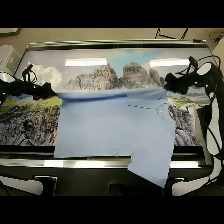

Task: Fold the clothes and pants, and hang the long-sleeved shirts on hangers.

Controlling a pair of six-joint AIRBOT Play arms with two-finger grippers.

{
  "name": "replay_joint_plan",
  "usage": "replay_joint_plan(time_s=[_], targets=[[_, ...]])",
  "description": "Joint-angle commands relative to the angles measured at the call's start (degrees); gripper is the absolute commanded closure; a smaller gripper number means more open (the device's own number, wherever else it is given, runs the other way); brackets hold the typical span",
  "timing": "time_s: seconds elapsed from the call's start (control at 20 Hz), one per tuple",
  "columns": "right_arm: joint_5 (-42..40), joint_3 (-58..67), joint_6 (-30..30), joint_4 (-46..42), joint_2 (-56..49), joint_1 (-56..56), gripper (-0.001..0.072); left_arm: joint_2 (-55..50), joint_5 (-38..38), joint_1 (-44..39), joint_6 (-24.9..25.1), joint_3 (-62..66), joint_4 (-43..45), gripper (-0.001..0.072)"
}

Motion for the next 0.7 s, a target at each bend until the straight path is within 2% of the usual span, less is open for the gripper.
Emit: replay_joint_plan(time_s=[0.0, 0.25, 0.65], targets=[[24.04, -1.05, -1.49, -9.16, 0.63, -0.24, 0.0663, 0.81, -17.7, -0.44, 1.11, -2.95, 4.57, 0.0681], [17.92, -11.69, 2.78, -8.83, 0.46, -0.26, 0.0663, 0.48, -17.09, -1.2, 2.73, -12.22, 6.88, 0.0682], [15.61, -14.78, 4.26, -9.09, 0.46, -0.26, 0.0662, 0.46, -11.13, 0.39, 2.73, -13.84, 8.74, 0.0682]])
